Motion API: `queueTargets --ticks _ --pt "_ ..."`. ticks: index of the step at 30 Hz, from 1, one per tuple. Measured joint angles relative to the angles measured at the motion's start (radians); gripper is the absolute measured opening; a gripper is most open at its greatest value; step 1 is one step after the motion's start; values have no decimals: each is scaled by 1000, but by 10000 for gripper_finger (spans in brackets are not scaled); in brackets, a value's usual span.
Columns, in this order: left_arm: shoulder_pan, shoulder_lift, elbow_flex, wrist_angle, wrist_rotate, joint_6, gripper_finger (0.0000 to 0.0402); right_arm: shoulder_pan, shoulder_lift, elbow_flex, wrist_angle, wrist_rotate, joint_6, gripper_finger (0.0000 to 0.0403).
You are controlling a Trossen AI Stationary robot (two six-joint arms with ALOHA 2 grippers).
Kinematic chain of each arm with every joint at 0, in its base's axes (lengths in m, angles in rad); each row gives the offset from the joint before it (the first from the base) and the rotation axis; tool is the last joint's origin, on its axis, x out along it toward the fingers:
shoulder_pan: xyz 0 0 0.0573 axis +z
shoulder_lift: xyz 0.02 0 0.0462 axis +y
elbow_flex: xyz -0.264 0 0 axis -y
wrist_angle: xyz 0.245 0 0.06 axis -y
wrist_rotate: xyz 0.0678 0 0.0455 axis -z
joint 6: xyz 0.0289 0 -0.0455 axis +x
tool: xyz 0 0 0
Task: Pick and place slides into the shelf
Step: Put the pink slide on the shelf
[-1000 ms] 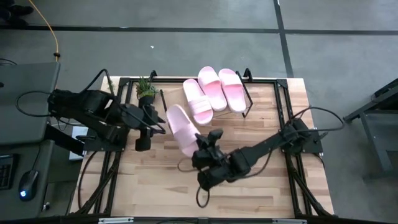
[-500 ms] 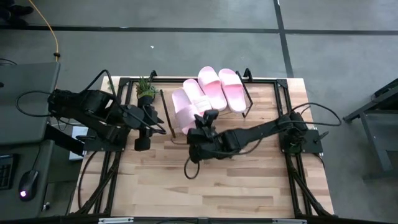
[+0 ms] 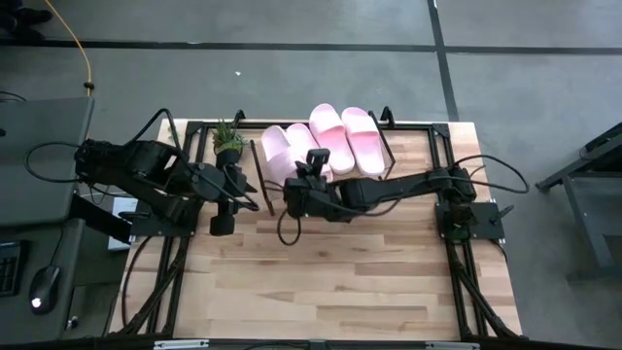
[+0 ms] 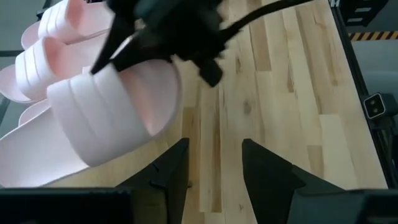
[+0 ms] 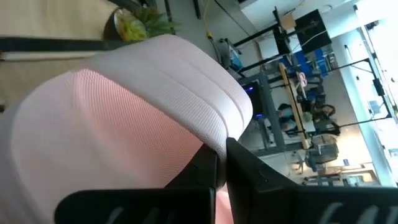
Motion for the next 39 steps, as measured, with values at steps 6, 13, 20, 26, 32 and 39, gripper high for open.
queueTargets --ticks 6,13,20,26,32,39 --pt "0 0 0 0 0 11 131 -59 0 0 10 -101 -15 0" --pt "0 0 0 8 -1 29 131 -103 0 0 24 -205 -23 0" --pt "0 0 0 8 -1 36 131 -113 2 0 38 -270 -29 0" --pt "0 0 0 13 -1 36 131 -112 14 1 54 -327 -29 0" --pt "0 -1 0 16 -2 36 131 -109 36 2 52 -349 -26 0" --pt "0 -1 0 15 -2 35 131 -108 40 2 17 -454 20 0"
